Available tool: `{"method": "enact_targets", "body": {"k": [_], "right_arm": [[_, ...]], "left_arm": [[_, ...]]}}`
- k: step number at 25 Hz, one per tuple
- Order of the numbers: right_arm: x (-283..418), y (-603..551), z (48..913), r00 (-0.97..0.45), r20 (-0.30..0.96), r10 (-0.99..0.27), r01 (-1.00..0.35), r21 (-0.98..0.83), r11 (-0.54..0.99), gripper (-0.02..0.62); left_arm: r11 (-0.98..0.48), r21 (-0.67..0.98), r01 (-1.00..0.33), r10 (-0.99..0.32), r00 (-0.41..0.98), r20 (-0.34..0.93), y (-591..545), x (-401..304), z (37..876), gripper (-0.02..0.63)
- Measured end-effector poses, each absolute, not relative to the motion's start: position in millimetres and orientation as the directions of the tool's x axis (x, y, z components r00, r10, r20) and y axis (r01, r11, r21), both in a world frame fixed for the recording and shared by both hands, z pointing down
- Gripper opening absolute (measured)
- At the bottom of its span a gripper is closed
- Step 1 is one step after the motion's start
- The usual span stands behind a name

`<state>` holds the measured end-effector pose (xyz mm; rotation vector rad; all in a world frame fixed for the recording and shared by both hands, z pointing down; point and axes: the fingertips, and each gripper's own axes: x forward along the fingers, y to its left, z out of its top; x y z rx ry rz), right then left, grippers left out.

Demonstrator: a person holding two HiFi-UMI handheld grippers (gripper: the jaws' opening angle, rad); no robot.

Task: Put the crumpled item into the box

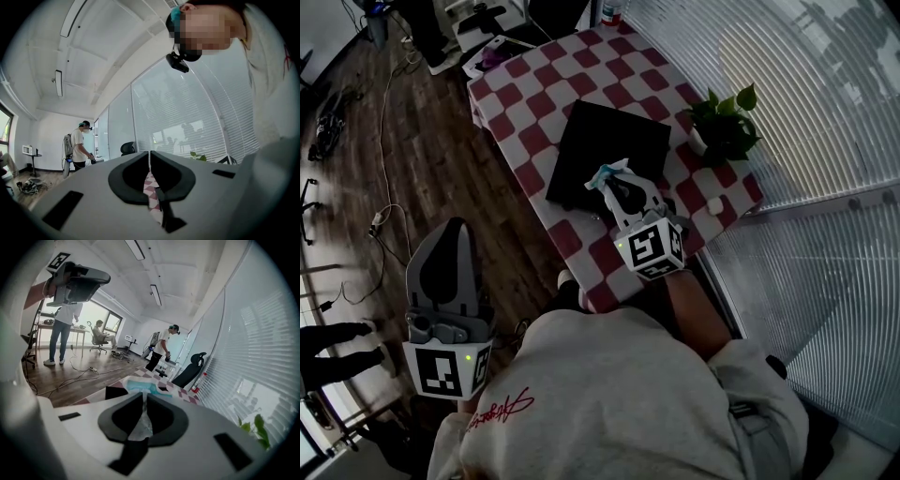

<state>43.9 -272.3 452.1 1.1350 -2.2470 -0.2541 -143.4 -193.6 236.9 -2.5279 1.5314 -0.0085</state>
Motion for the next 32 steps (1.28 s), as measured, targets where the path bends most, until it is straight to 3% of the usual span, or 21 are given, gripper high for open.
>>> {"method": "enact_targets", "body": {"k": [32], "right_arm": [[29,-276,495,-0.443,0.553,-0.706,-0.552,0.452,0.701,0.038]], "left_arm": [[-0.396,-0.164,-0.903,-0.906,0.414,-0.09,-184,-165,237,0.025]]}}
